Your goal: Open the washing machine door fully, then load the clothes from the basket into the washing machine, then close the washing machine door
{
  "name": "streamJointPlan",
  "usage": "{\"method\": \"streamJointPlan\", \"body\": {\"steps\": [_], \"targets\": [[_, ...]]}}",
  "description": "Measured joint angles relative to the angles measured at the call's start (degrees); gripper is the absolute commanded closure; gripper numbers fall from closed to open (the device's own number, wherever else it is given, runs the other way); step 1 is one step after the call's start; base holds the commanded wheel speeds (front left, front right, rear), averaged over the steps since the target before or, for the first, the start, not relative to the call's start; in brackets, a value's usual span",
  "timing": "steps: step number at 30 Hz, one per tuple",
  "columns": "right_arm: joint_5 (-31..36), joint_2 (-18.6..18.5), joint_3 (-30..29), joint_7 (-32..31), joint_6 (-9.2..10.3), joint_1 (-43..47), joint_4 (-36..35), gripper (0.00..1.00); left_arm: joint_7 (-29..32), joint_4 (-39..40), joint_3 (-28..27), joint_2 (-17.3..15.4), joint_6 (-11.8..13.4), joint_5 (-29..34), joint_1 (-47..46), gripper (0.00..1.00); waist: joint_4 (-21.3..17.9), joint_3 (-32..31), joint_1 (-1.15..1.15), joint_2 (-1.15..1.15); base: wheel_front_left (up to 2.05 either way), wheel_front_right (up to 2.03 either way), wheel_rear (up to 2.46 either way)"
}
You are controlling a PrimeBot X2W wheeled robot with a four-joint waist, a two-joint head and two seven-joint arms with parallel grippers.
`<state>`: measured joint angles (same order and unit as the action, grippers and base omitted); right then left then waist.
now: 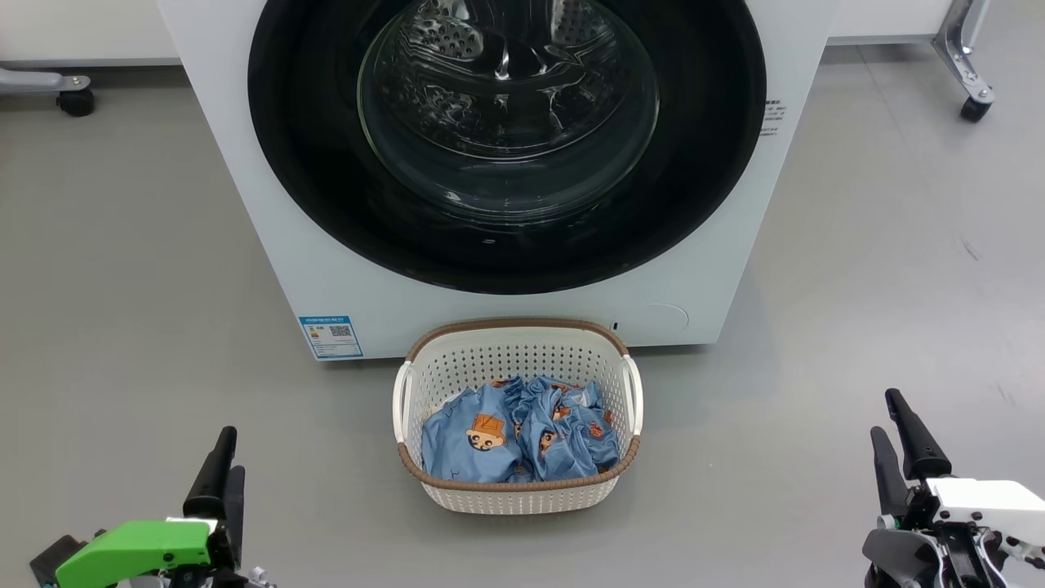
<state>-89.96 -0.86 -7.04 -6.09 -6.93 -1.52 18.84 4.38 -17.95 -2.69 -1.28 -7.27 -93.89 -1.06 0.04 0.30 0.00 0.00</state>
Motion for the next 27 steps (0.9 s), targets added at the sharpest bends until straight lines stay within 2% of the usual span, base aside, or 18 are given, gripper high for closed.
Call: {"method": "streamJointPlan", "body": {"steps": [8, 27], "targets": [[3.79, -1.49, 1.41, 1.76, 0.00, -1.13, -0.59, 0.00, -1.68, 0.80, 1.44, -1.11, 0.00, 3.59, -0.29, 0.00, 0.03, 0.18, 0.00, 0.00, 0.00, 0.00, 0.00], [16.49, -5.54, 6.04, 6.54, -0.01, -4.20, -0.45, 0.00, -6.26, 1.71, 6.93, -5.47, -0.01, 17.70, -2.81, 0.00, 0.16, 0.44, 0.00, 0.00, 0.00, 0.00, 0.00]]}}
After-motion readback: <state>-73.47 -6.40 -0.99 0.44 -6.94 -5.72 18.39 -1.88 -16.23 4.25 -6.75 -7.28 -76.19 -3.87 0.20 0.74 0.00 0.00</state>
